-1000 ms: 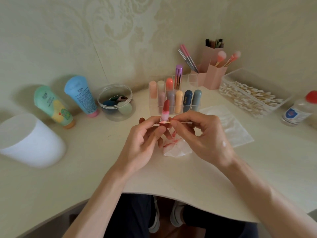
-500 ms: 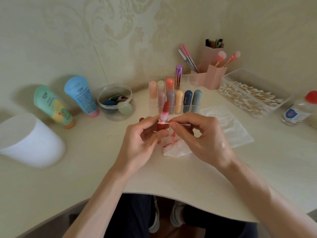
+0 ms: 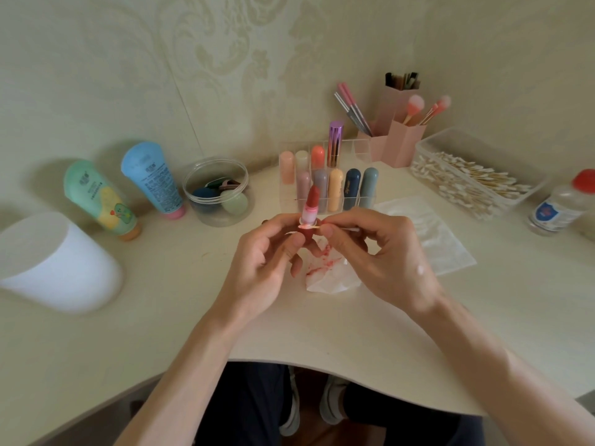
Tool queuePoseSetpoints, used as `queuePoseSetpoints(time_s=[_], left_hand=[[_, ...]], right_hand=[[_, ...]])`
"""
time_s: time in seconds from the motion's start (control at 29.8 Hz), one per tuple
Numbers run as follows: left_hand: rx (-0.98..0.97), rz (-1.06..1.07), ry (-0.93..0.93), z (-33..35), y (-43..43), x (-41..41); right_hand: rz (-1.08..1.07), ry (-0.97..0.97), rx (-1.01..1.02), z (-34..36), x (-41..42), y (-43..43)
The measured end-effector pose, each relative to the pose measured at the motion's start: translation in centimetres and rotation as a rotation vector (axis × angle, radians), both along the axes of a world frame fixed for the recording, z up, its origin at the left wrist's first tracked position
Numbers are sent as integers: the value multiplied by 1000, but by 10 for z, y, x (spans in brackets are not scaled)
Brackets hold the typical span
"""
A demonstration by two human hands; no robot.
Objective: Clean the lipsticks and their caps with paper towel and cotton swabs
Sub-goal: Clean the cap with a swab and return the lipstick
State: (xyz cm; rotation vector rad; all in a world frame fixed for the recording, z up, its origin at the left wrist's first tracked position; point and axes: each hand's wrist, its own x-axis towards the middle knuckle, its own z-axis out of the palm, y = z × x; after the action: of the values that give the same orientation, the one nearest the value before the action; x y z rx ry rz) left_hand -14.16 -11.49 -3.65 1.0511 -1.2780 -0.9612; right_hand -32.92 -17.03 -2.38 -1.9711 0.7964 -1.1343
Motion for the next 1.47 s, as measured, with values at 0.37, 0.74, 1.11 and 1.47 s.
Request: queuePoseSetpoints(time_s=[0.37,0.74,1.11,1.47], left_hand=[[110,-10,44,2,3,-1],[107,-16,110,10,7,-2],[92,29,106,14,7,-2],[120,313,-212,11,-23,-15]], right_hand=[[-3,-33,-38,3,-3,-1],[-64,-24,-67,5,-7,-4],[-138,-12,-75,7,-9,-7],[-439,118,49,2,-20,-24]])
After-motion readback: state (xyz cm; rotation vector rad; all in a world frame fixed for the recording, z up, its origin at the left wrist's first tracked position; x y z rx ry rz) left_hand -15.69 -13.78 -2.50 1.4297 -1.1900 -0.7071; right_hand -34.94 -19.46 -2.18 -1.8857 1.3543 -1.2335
